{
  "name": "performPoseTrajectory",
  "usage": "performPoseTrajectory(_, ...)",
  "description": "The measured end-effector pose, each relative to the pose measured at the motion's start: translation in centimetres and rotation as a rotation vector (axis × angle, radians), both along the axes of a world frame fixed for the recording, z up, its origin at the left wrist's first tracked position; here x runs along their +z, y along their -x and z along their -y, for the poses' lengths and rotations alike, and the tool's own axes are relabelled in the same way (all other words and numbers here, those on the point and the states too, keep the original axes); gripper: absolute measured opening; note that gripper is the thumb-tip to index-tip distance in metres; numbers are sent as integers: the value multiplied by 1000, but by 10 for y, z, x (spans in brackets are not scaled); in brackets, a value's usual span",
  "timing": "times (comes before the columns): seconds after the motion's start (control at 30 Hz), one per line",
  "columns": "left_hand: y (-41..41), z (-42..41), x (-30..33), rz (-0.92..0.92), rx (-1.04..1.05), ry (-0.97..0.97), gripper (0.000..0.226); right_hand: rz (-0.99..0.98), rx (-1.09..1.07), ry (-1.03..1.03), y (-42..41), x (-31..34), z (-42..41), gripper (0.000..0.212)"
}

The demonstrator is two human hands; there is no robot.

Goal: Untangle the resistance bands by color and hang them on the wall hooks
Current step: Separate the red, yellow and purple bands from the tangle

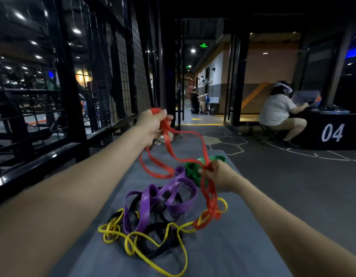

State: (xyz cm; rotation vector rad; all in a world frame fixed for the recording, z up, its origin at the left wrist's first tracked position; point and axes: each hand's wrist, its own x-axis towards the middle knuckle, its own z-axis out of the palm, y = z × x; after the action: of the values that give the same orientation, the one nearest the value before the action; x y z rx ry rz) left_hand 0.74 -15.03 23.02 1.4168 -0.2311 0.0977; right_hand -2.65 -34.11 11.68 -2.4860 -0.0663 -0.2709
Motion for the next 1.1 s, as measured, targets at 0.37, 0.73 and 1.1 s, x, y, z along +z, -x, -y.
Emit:
performPoseTrajectory(0.37,-15,21,-68,93,-432,-416,38,167,148,-771,-14,81,-13,23)
performPoseTrajectory(0.73,-40,29,-86,62,-1,-267,14,24,369,-715,-28,54,-20,10)
performPoseTrajectory(1.1,-45,-8,-49,-63,102,113,15,-271,423,-402,-42,-30,-59,23)
